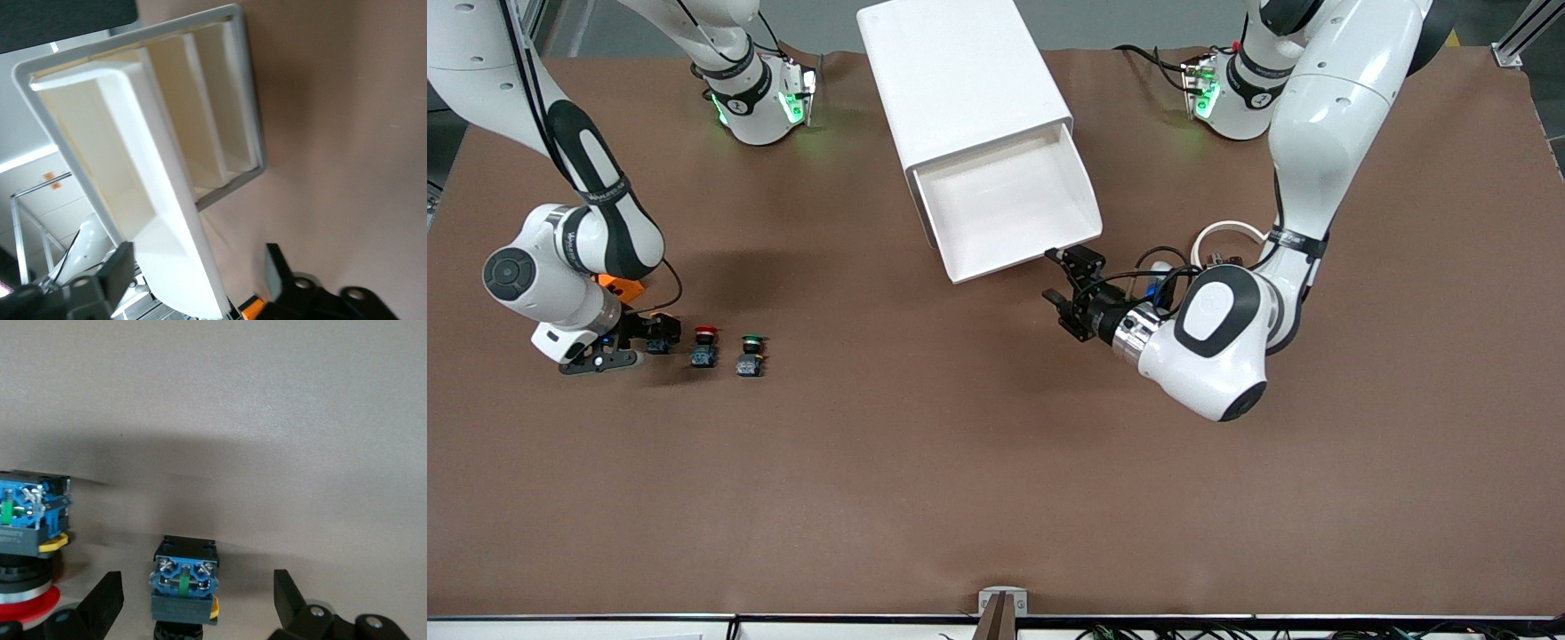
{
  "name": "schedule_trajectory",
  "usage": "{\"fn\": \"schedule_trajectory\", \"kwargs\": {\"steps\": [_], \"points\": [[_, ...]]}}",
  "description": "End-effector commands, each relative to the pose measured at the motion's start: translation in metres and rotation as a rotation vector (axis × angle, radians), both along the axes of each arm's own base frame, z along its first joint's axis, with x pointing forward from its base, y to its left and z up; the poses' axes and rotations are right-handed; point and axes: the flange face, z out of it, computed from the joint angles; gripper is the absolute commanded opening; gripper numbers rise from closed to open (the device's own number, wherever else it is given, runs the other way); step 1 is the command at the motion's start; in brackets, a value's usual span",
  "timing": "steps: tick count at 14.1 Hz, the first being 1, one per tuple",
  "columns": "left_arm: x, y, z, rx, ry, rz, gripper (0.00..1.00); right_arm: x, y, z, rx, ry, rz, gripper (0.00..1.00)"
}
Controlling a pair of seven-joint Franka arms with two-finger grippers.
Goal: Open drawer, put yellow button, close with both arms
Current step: 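Open the left gripper off the drawer while the right gripper lifts the button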
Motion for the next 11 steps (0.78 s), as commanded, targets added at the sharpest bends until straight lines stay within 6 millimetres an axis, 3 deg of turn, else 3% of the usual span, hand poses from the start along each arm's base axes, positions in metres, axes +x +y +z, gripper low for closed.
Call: {"fn": "schedule_trajectory", "kwargs": {"steps": [1,2,3,6,9,11], "points": [[0.014,0.016,0.012,0.002,-0.134,-0.063,1.00,-0.002,-0.003,0.000,0.015,-0.001,-0.019,0.89],[0.016,0.021,0.016,0.003,-0.197,-0.112,1.00,-0.001,-0.002,0.000,0.015,0.000,-0.017,0.78],[0.020,0.027,0.026,-0.004,-0.259,-0.144,1.00,-0.002,-0.001,-0.001,0.016,0.001,-0.017,0.76],[0.034,0.060,0.032,0.027,-0.349,-0.184,1.00,-0.002,0.001,-0.002,0.017,0.006,-0.014,0.70],[0.038,0.079,0.043,0.133,-0.417,-0.244,1.00,-0.002,0.003,-0.001,0.018,0.009,-0.010,0.32],[0.038,0.087,0.062,0.153,-0.483,-0.300,1.00,0.000,0.007,0.000,0.018,0.007,0.000,0.15]]}}
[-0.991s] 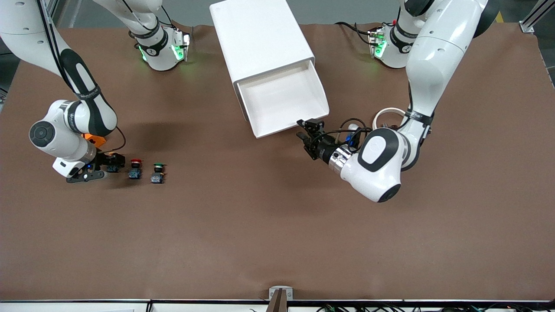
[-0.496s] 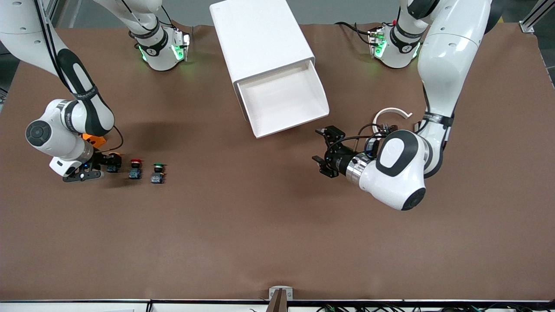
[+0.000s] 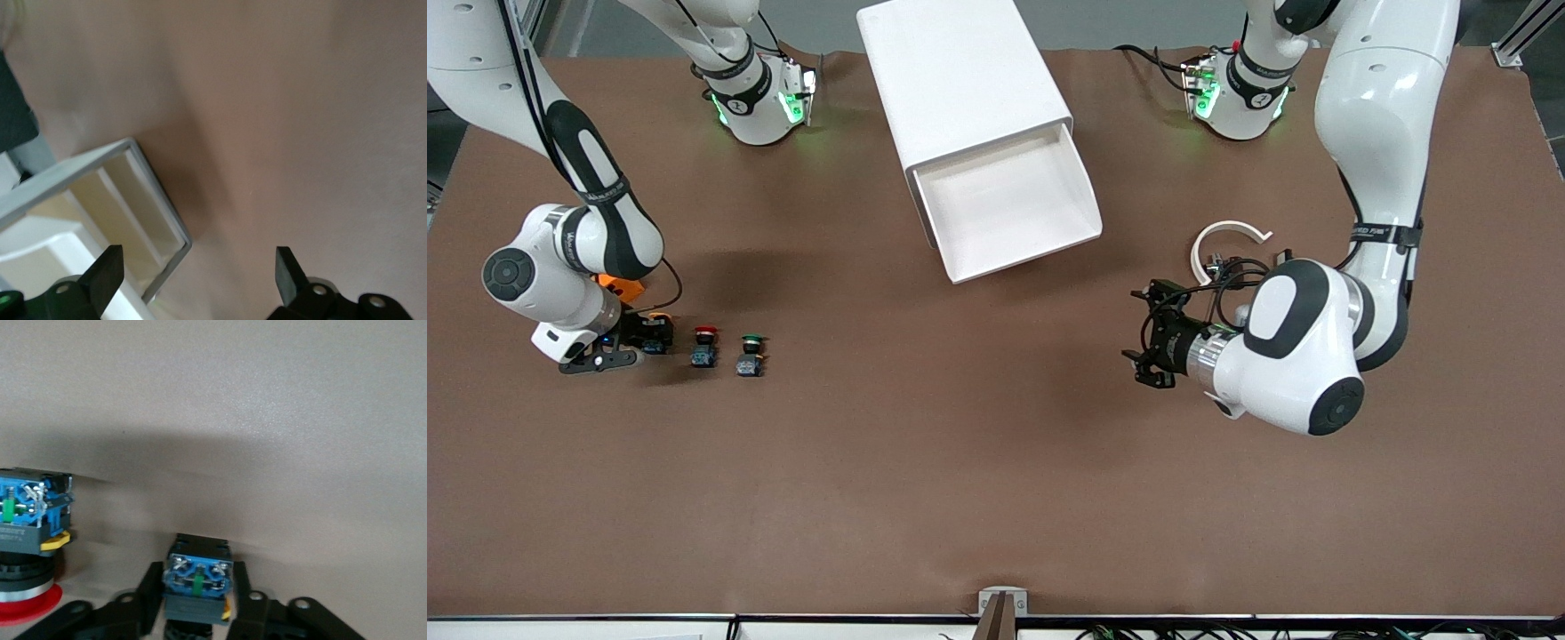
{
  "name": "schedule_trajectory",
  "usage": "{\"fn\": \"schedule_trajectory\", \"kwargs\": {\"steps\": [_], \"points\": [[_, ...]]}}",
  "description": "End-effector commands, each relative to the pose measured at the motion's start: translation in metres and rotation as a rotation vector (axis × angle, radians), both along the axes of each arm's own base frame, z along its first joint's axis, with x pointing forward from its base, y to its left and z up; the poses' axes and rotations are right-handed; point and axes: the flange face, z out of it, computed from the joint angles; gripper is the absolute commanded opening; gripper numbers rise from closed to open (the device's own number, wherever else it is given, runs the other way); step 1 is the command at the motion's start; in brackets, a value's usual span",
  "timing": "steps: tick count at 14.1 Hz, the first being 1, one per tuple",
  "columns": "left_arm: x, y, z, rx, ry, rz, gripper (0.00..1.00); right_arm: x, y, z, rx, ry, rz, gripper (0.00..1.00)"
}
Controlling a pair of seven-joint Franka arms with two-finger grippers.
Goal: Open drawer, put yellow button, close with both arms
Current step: 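Open the left gripper off the drawer while the right gripper lifts the button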
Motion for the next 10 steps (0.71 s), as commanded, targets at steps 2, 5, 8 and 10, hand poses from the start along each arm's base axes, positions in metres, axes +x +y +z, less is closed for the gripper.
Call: {"fn": "schedule_trajectory", "kwargs": {"steps": [2,5,8,10], "points": [[-0.004,0.007,0.026,0.060,-0.123,-0.153,1.00,0.004,0.011,0.006,0.018,0.005,0.010,0.09],[-0.001,0.020,0.055,0.039,-0.204,-0.206,1.00,0.027,0.021,0.042,0.021,0.082,0.030,0.09],[-0.001,0.030,0.083,-0.014,-0.287,-0.300,1.00,0.048,0.037,0.106,0.021,0.141,0.047,0.09],[-0.003,0.034,0.097,-0.021,-0.325,-0.341,1.00,0.054,0.055,0.148,0.012,0.163,0.046,0.09]]}}
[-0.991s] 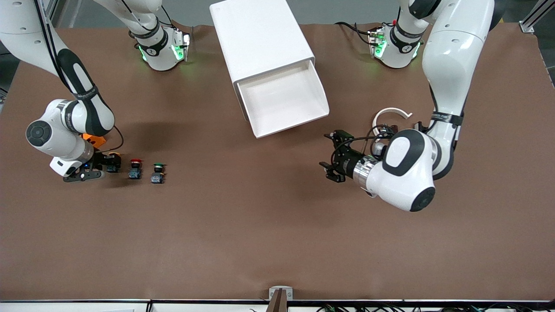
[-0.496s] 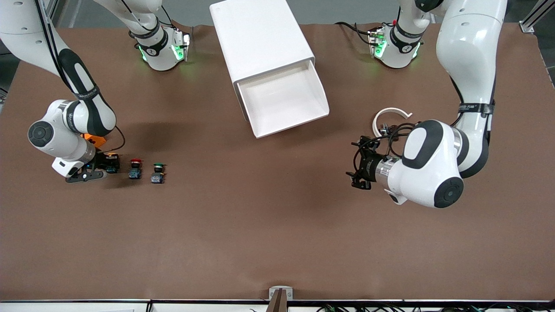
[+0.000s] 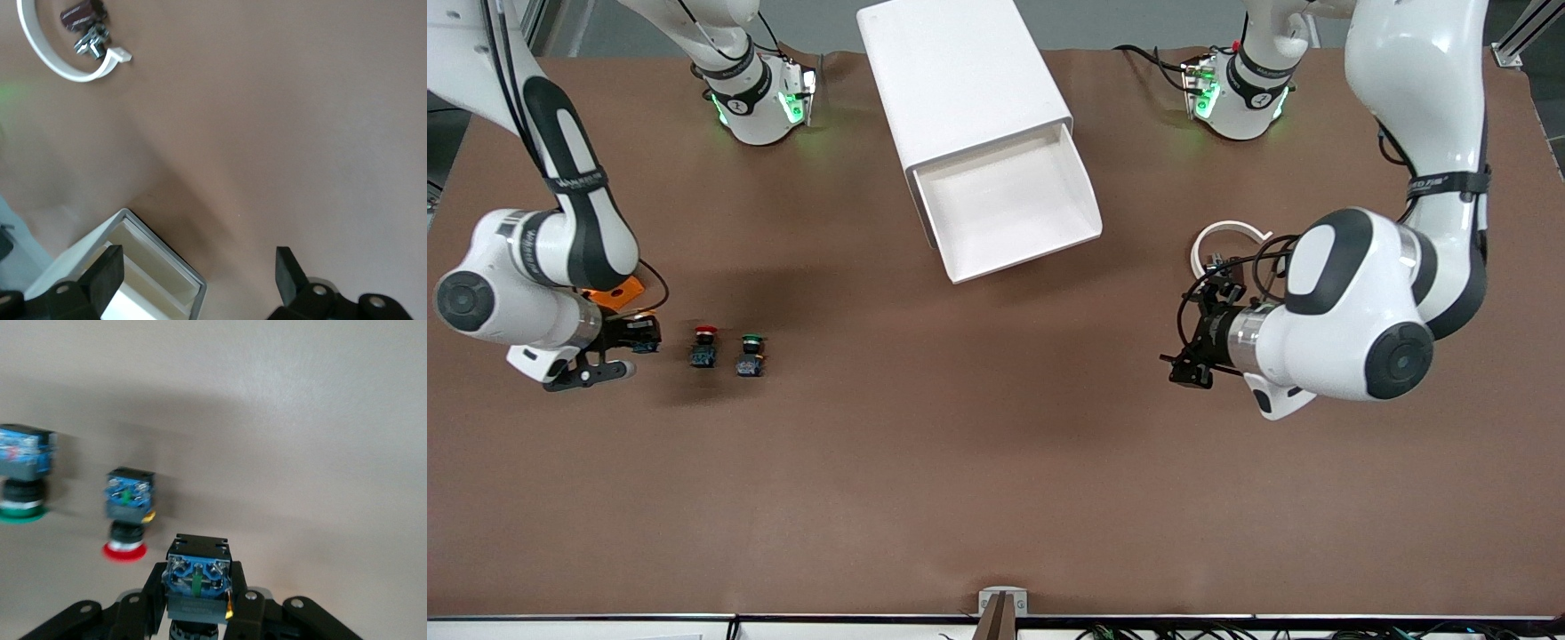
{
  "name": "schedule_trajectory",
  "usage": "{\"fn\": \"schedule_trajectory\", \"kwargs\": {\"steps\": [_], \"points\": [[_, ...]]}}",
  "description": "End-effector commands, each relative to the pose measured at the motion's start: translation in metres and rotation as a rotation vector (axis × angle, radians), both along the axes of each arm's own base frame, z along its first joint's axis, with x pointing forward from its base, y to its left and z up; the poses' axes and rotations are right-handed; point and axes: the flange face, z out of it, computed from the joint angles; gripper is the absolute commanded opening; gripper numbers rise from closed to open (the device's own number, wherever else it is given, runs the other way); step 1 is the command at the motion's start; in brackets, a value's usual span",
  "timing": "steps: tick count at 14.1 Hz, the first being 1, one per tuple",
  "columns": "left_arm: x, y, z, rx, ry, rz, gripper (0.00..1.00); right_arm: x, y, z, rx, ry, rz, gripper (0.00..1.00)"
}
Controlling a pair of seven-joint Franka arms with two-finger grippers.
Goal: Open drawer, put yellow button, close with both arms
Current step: 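Open the left gripper off the drawer while the right gripper lifts the button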
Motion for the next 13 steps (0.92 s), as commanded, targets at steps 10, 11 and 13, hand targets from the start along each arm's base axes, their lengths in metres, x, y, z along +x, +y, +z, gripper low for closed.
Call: {"fn": "schedule_trajectory", "kwargs": {"steps": [10,11,13], "points": [[-0.014,0.006,0.034,0.069,-0.115,-0.194,1.00,-0.019,0.258,0.238,-0.108,0.115,-0.396,0.10],[-0.016,0.006,0.037,0.062,-0.119,-0.216,1.00,-0.026,0.281,0.244,-0.094,0.126,-0.447,0.10],[-0.018,0.010,0.041,0.053,-0.122,-0.241,1.00,-0.045,0.338,0.254,-0.098,0.121,-0.562,0.10]]}}
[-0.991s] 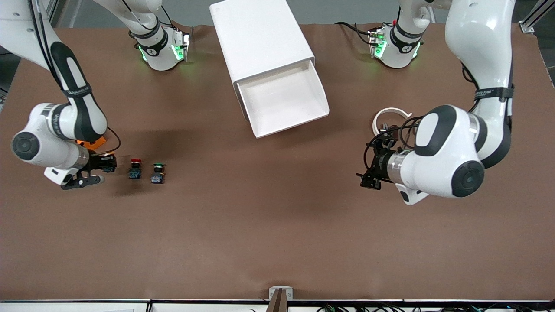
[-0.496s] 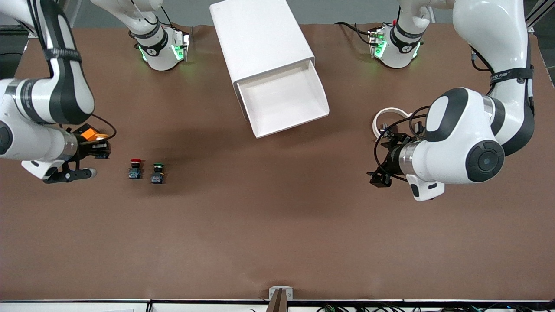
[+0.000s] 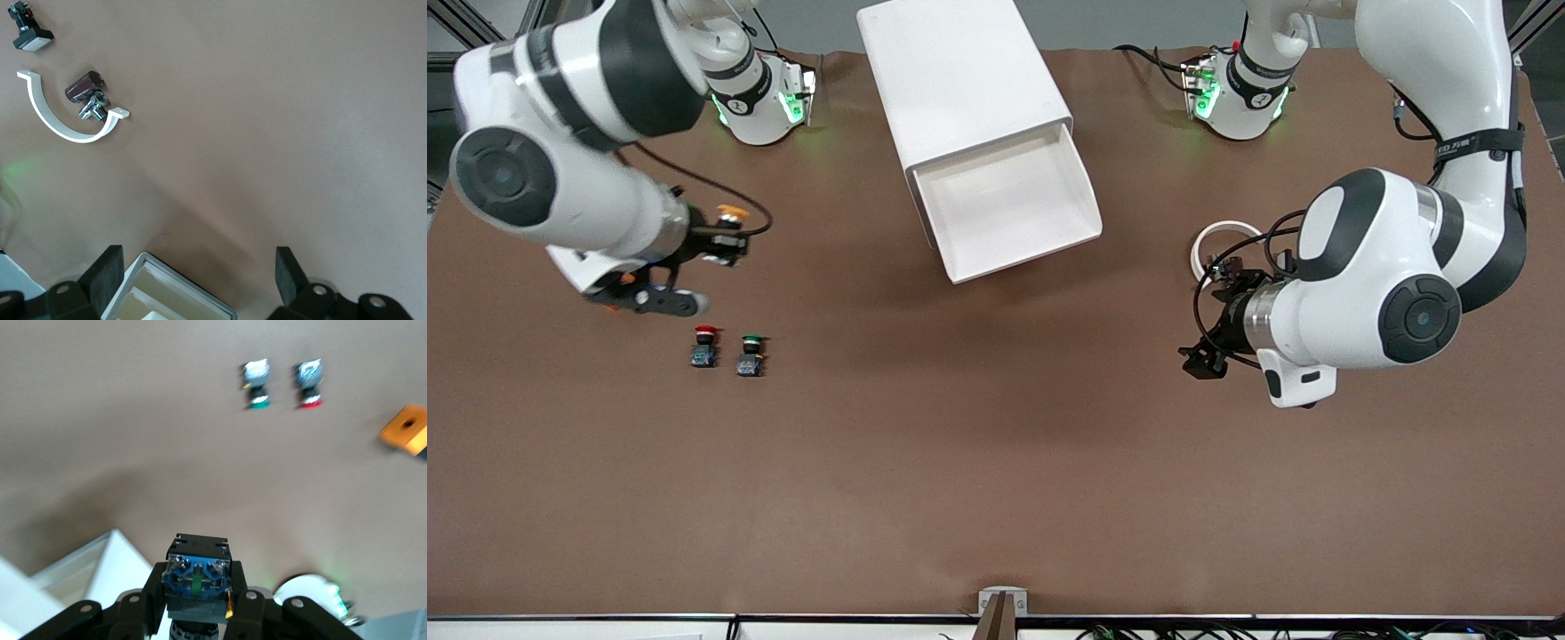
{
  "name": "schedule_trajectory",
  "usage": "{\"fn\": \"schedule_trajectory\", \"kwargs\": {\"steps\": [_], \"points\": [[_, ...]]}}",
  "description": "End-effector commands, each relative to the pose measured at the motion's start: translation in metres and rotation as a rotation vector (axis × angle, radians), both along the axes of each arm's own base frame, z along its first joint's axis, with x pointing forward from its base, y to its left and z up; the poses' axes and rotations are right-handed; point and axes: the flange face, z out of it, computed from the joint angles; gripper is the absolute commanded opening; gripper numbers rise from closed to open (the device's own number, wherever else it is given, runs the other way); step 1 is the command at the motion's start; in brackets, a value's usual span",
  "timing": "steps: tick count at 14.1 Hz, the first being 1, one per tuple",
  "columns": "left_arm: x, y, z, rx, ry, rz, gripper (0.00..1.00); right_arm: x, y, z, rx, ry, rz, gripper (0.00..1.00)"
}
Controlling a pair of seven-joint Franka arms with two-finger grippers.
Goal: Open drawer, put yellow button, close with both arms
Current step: 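Open the left gripper off the drawer while the right gripper lifts the button, then carry the yellow button into the open drawer and release with the right gripper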
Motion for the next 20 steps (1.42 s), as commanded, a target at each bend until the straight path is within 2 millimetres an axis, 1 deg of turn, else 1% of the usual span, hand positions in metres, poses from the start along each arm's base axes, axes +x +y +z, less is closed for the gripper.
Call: {"fn": "schedule_trajectory", "kwargs": {"steps": [1,2,3,4,5,6,8,10,11,12,13,14,16,17,19,20], "points": [[-0.012,0.009,0.013,0.008,-0.012,-0.055,1.00,-0.023,0.068,0.015,-0.031,-0.006,-0.161,0.11],[-0.017,0.011,0.016,0.000,-0.014,-0.088,1.00,-0.035,0.094,0.019,-0.038,-0.004,-0.233,0.11],[-0.022,0.013,0.016,-0.009,-0.014,-0.130,1.00,-0.040,0.114,0.028,-0.025,-0.016,-0.333,0.11],[-0.023,0.015,0.015,-0.020,-0.018,-0.163,1.00,-0.046,0.134,0.031,-0.012,-0.031,-0.415,0.11],[-0.022,0.022,0.014,-0.026,-0.022,-0.190,1.00,-0.056,0.160,0.034,0.004,-0.051,-0.492,0.10],[-0.020,0.026,0.012,-0.030,-0.028,-0.216,1.00,-0.067,0.187,0.033,0.005,-0.067,-0.564,0.10],[-0.020,0.032,0.002,-0.062,-0.032,-0.312,1.00,-0.086,0.234,0.021,0.005,-0.088,-0.683,0.11],[-0.020,0.038,-0.006,-0.093,-0.035,-0.402,1.00,-0.102,0.273,0.005,0.003,-0.099,-0.792,0.12],[-0.019,0.044,-0.011,-0.107,-0.045,-0.433,1.00,-0.106,0.286,-0.007,-0.013,-0.100,-0.838,0.12],[-0.020,0.046,-0.015,-0.116,-0.055,-0.460,1.00,-0.106,0.293,-0.018,-0.033,-0.095,-0.889,0.12],[-0.023,0.047,-0.024,-0.127,-0.067,-0.495,1.00,-0.106,0.298,-0.031,-0.058,-0.086,-0.937,0.12],[-0.027,0.049,-0.032,-0.136,-0.087,-0.526,1.00,-0.105,0.302,-0.043,-0.079,-0.078,-0.956,0.12],[-0.034,0.051,-0.046,-0.142,-0.131,-0.564,1.00,-0.108,0.309,-0.060,-0.112,-0.091,-0.947,0.13],[-0.037,0.047,-0.057,-0.147,-0.139,-0.589,1.00,-0.107,0.309,-0.068,-0.127,-0.099,-0.942,0.13],[-0.039,0.039,-0.066,-0.150,-0.149,-0.613,1.00,-0.105,0.310,-0.080,-0.153,-0.097,-0.971,0.14],[-0.040,0.030,-0.071,-0.157,-0.152,-0.626,1.00,-0.103,0.309,-0.085,-0.164,-0.100,-0.983,0.14]]}}
